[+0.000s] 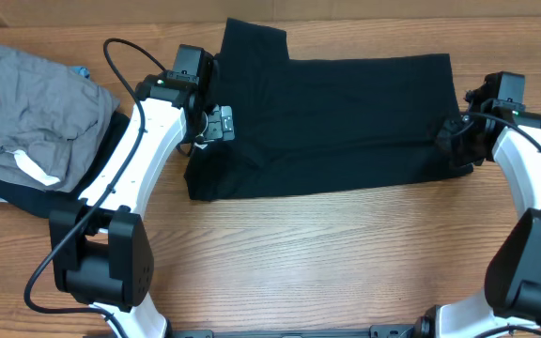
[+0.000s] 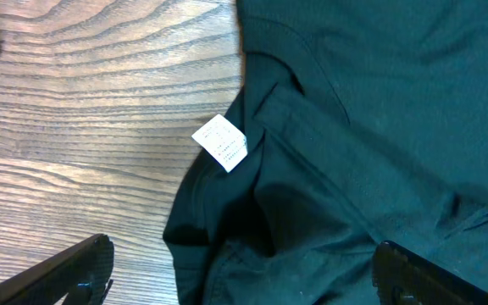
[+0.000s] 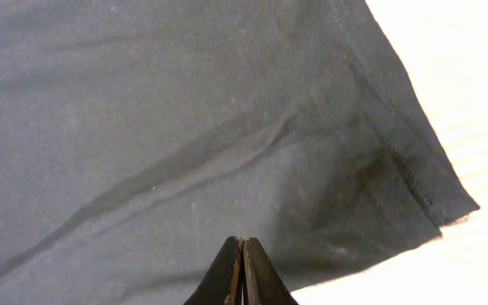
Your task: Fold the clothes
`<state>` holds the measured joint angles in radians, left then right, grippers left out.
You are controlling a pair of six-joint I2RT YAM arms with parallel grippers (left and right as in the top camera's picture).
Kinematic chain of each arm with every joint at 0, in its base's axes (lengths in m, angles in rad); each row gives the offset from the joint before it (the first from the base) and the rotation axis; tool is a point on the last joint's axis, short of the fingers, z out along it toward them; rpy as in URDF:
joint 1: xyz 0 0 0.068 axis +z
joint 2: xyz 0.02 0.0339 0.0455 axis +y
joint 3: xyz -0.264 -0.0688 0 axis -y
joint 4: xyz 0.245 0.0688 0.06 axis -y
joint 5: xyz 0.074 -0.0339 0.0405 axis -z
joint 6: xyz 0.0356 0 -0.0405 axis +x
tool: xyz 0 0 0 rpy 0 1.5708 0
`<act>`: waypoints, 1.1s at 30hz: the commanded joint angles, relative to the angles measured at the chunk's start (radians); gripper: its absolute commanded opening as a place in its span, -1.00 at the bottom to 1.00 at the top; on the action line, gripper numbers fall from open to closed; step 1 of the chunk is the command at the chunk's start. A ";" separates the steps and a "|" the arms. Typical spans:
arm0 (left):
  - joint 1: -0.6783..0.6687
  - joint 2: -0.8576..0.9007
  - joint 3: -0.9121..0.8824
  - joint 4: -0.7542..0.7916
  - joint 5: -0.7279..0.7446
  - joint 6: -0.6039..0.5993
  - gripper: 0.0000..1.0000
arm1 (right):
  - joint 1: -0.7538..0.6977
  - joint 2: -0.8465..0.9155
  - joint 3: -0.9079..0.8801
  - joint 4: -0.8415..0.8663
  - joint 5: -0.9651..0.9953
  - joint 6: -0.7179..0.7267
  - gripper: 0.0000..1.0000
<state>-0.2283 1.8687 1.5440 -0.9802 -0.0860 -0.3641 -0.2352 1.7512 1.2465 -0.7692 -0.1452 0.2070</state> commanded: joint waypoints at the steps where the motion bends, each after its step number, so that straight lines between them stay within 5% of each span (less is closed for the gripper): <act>1: 0.005 0.008 0.016 0.001 0.009 0.001 1.00 | 0.000 0.065 -0.017 0.031 0.022 0.024 -0.92; 24: 0.005 0.008 0.016 0.001 0.009 0.001 1.00 | -0.001 0.286 -0.018 0.371 0.021 0.029 -0.92; 33: 0.005 0.008 0.016 0.001 0.009 0.001 1.00 | 0.000 0.269 -0.016 0.294 -0.041 0.029 -0.92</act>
<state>-0.2283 1.8687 1.5440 -0.9798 -0.0860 -0.3641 -0.2359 2.0125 1.2388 -0.4377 -0.1429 0.2352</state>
